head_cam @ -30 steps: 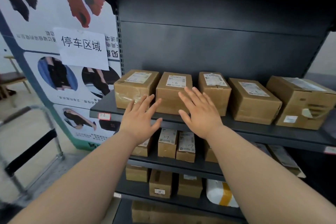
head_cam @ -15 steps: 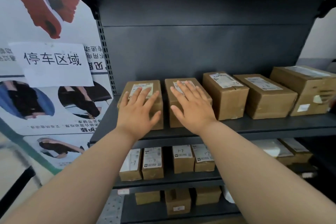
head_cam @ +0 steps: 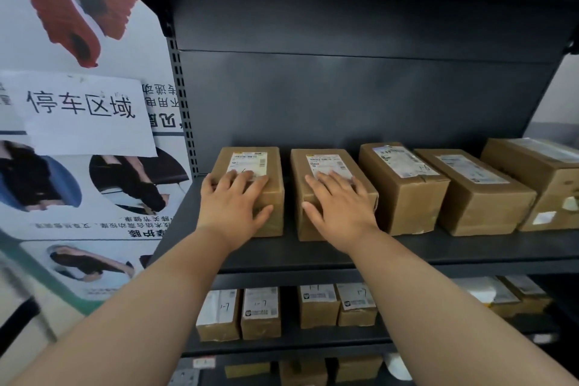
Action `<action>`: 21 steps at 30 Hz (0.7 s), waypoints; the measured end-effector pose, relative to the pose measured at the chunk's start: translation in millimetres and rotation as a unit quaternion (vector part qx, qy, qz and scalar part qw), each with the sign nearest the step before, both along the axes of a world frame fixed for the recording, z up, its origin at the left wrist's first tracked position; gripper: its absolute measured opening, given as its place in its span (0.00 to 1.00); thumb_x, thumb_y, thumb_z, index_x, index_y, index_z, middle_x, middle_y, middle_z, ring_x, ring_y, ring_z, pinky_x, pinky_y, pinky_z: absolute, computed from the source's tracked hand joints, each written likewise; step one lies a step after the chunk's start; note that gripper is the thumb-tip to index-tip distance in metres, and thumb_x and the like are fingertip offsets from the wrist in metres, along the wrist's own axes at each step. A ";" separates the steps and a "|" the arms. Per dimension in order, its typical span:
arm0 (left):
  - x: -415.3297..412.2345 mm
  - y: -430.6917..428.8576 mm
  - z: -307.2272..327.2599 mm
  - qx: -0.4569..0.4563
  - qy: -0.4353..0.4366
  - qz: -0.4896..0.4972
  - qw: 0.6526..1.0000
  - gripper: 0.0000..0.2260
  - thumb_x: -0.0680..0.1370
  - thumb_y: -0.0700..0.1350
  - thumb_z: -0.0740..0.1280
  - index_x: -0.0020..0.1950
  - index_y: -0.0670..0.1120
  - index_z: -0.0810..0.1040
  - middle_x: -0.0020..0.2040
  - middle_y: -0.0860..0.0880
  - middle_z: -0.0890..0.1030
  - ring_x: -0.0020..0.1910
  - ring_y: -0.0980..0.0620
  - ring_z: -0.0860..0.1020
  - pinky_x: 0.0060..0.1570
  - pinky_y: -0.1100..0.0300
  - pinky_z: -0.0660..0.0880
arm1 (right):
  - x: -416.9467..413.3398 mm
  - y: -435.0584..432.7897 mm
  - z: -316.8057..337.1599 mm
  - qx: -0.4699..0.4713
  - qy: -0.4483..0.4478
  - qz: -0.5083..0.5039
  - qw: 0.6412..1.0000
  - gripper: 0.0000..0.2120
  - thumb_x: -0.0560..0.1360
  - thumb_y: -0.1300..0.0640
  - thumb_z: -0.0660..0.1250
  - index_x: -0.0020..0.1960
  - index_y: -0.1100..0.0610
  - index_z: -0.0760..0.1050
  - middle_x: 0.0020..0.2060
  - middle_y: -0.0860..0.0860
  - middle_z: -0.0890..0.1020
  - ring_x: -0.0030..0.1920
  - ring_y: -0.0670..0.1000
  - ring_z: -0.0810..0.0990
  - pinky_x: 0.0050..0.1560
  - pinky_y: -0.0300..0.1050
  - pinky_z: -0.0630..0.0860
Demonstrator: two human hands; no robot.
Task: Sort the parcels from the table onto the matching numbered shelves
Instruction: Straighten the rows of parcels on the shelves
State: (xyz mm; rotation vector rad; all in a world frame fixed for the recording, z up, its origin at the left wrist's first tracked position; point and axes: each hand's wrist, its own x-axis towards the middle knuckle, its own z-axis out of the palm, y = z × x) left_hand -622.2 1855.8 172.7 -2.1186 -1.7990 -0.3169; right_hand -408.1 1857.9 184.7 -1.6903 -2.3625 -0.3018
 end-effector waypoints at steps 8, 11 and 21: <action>-3.7 8.4 -0.9 -0.005 0.004 0.022 1.000 0.29 0.78 0.66 0.48 0.77 0.59 0.52 0.77 0.52 0.61 0.76 0.47 0.56 0.73 0.39 0.48 | -5.4 24.3 -0.3 -0.002 0.011 0.014 1.000 0.27 0.81 0.39 0.45 0.77 0.46 0.53 0.77 0.47 0.57 0.77 0.50 0.51 0.75 0.58 0.47; -3.2 6.1 -1.0 0.011 -0.003 0.027 1.000 0.30 0.77 0.67 0.44 0.77 0.59 0.52 0.77 0.52 0.60 0.77 0.46 0.55 0.74 0.38 0.45 | -17.0 21.3 1.2 0.025 0.047 0.018 0.998 0.26 0.81 0.40 0.46 0.77 0.47 0.55 0.77 0.48 0.57 0.77 0.50 0.49 0.75 0.59 0.41; -40.7 17.7 6.6 -0.018 -0.012 -0.022 1.000 0.35 0.74 0.65 0.38 0.74 0.54 0.66 0.72 0.52 0.70 0.73 0.48 0.65 0.67 0.46 0.65 | -83.9 20.5 7.2 -0.017 -0.009 0.048 0.999 0.24 0.83 0.44 0.42 0.77 0.48 0.55 0.77 0.49 0.59 0.76 0.52 0.56 0.72 0.65 0.34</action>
